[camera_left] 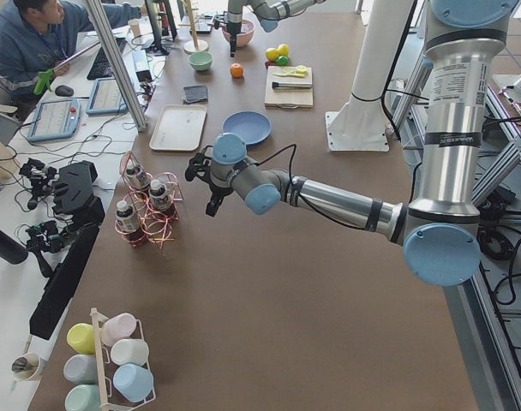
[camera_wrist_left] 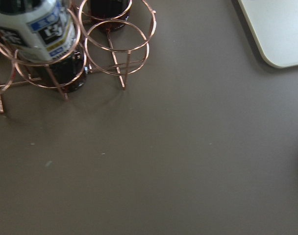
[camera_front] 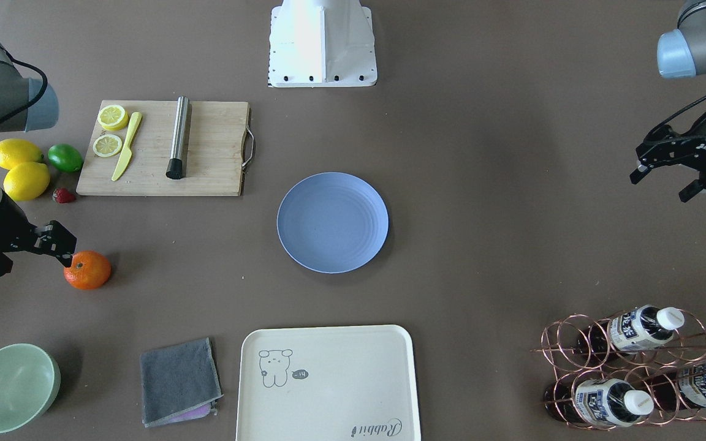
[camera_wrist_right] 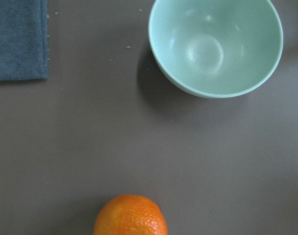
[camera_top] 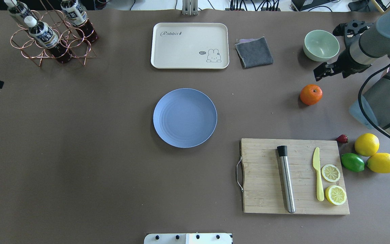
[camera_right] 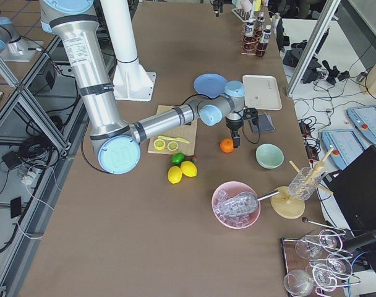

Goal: Pick orange to plate
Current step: 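Release the plate and withdraw the left gripper while the right gripper reaches toward the orange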

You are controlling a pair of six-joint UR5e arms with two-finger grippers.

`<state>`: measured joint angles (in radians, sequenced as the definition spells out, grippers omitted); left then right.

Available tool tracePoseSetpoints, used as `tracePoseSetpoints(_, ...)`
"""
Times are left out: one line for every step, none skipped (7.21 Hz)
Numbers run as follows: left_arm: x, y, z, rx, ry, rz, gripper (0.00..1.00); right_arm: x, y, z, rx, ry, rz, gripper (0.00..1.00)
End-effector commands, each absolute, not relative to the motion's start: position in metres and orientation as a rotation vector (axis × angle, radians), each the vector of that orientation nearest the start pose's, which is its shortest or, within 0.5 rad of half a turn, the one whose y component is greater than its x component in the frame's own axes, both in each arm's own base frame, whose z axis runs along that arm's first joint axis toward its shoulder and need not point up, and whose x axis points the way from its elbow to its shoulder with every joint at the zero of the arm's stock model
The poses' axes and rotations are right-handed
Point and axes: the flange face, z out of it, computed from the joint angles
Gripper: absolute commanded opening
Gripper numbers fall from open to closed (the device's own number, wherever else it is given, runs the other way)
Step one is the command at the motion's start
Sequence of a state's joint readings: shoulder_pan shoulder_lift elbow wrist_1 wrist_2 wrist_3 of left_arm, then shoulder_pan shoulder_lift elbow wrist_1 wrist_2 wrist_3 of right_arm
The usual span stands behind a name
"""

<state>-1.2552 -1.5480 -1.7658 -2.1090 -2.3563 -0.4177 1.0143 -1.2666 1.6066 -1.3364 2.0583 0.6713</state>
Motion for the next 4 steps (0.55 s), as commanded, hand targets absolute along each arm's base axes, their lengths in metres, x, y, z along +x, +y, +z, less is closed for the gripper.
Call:
tracePoseSetpoints(0.019, -0.462, 0.594, 0.319, 0.832, 0.106, 1.0, -0.276, -0.587, 0.456, 0.173, -0.71, -0.04, 0.99)
tracePoseSetpoints(0.014, -0.446, 0.637, 0.273, 0.782, 0.161, 1.0, -0.283, -0.585, 0.464, 0.16, -0.705, -0.046, 0.99)
tracePoseSetpoints(0.014, -0.452, 0.641, 0.219, 0.775, 0.141, 1.0, -0.287, -0.583, 0.464, 0.149, -0.709, -0.028, 0.99)
tracePoseSetpoints(0.014, -0.451, 0.641, 0.215, 0.778, 0.14, 1.0, -0.298, -0.577, 0.464, 0.133, -0.714, -0.02, 0.99)
